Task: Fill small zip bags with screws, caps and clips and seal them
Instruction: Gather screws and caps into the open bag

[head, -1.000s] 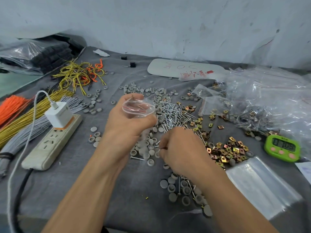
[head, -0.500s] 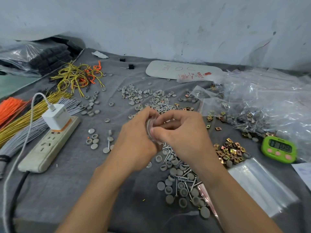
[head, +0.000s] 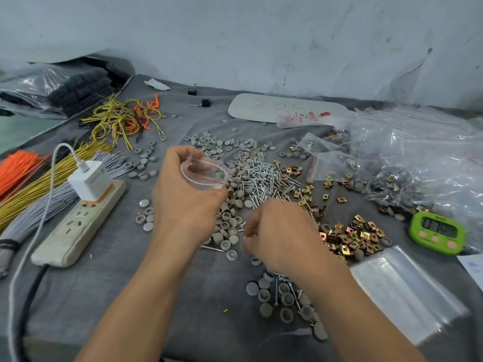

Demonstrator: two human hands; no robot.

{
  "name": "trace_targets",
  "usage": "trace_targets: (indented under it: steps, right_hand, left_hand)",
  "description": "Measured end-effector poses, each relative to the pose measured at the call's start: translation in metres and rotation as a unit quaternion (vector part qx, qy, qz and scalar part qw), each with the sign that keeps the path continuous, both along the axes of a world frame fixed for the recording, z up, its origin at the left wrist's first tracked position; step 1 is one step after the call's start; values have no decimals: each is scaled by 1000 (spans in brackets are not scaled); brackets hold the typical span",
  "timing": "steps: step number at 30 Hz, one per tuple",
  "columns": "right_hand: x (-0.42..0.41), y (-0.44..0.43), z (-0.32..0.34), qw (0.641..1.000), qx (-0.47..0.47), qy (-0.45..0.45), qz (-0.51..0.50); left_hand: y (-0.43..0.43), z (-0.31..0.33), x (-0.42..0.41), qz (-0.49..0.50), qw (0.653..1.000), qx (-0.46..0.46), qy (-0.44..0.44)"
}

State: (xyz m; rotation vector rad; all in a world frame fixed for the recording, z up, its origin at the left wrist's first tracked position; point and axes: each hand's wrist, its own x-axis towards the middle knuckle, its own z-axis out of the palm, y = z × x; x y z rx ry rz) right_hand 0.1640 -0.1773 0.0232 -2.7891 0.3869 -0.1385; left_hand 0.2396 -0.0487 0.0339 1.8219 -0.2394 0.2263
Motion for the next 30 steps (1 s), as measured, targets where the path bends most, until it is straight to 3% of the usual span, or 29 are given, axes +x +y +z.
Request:
trace_targets:
  steps: [3, 5, 8, 11, 13, 17, 19, 21, 23, 24, 27, 30]
  right_hand:
    - [2, 8, -8, 998, -59, 5, 18]
    - [2, 8, -9, 999, -46, 5, 12]
    - [3, -1, -2, 992, 96, -73, -31]
    - [5, -11, 7, 936, 255, -230, -72]
    - [4, -13, 11, 909, 328, -252, -55]
    - [7, -8, 11, 923, 335, -187, 1]
    - [8, -3, 15, 916, 372, -147, 14]
    - [7, -5, 16, 900, 403, -166, -11]
    - [4, -15, 16, 906, 367, -201, -57]
    - [1, -20, 16, 928, 313, -188, -69]
    - [0, -22, 9, 991, 122, -19, -51]
    - [3, -11, -2, 995, 69, 73, -21]
  left_hand:
    - [-1, 1, -2, 18, 996, 86, -27]
    - [-3, 0, -3, 25, 990, 134, -28]
    - [-4, -3, -5, 21, 968, 247, -50]
    - [-6, -6, -6, -46, 943, 323, -70]
    - [-8, -7, -9, -96, 942, 317, -57]
    - [-12, -6, -12, -143, 950, 277, -21]
    - [-11, -7, -11, -146, 955, 258, -23]
    - [-8, -6, -9, -133, 966, 222, -10]
    - [-6, -5, -6, -101, 980, 172, 7]
    - [-5, -4, -5, -80, 986, 146, 13]
    - [-2, -2, -3, 0, 995, 99, 7]
    - [0, 1, -3, 52, 993, 104, -21]
